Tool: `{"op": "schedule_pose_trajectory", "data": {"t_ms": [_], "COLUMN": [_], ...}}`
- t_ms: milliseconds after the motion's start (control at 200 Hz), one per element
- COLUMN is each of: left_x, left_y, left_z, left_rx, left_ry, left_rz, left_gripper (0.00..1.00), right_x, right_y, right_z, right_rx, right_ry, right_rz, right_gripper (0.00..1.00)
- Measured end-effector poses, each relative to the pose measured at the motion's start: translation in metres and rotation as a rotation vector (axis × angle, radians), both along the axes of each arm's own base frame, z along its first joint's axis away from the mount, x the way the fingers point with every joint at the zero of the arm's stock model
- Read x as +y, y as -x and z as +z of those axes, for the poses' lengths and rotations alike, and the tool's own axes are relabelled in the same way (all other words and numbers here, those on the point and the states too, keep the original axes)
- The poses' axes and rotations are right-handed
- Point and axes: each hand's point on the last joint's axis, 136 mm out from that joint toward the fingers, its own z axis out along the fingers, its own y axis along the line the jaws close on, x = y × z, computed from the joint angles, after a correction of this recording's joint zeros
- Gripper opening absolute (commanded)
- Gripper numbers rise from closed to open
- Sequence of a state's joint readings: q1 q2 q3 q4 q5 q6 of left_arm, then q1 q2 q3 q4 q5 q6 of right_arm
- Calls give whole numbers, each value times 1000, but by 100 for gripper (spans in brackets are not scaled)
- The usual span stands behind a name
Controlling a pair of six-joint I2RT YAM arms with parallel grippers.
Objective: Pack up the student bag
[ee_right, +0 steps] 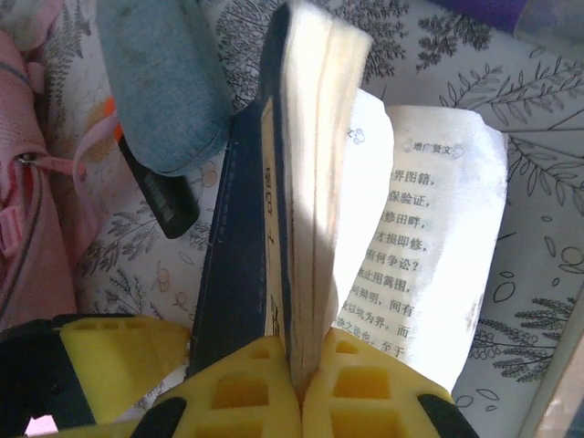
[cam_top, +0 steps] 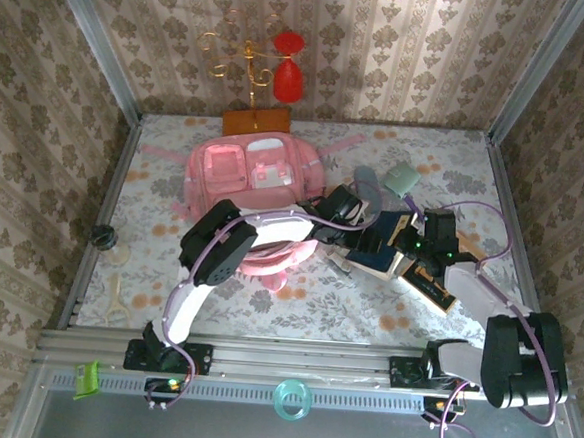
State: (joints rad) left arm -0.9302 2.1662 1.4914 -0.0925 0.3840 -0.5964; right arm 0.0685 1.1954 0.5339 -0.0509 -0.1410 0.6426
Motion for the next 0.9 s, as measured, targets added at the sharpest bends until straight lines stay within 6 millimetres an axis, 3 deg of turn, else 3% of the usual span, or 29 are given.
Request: {"op": "schedule_pose_trajectory", "data": {"t_ms": [95,165,330,430,585,680,870,900], "left_x": [13,22,38,47,59,60,61,64], "left_y": [10,11,-4,-13,-13,-7,1,0], "left_z": [9,26,103,151,196,205,222,224], "left_rx": [25,25,-52,-105,-149,-147,-131,-135], "left_ry": [36,92,305,453,600,638,702,710], "left_rz": [-6,-3,-2,-25,-95,-142,-186,-182], "left_gripper": [83,85,90,94,93,80,33,25], "right_x": [-1,0,13,27,54,70,92,93], "right_y": [4,10,30,37,35,30,22,20], "right_z": [19,42,111,142,176,191,200,200], "right_rx": [-45,-102,-315,-409,-496,-544,-573,-573], "right_ry": [9,5,-60,-112,-197,-246,-279,-273], "right_rz": [8,14,81,157,305,388,494,501], "right_gripper": [0,0,0,0,0,0,0,8]}}
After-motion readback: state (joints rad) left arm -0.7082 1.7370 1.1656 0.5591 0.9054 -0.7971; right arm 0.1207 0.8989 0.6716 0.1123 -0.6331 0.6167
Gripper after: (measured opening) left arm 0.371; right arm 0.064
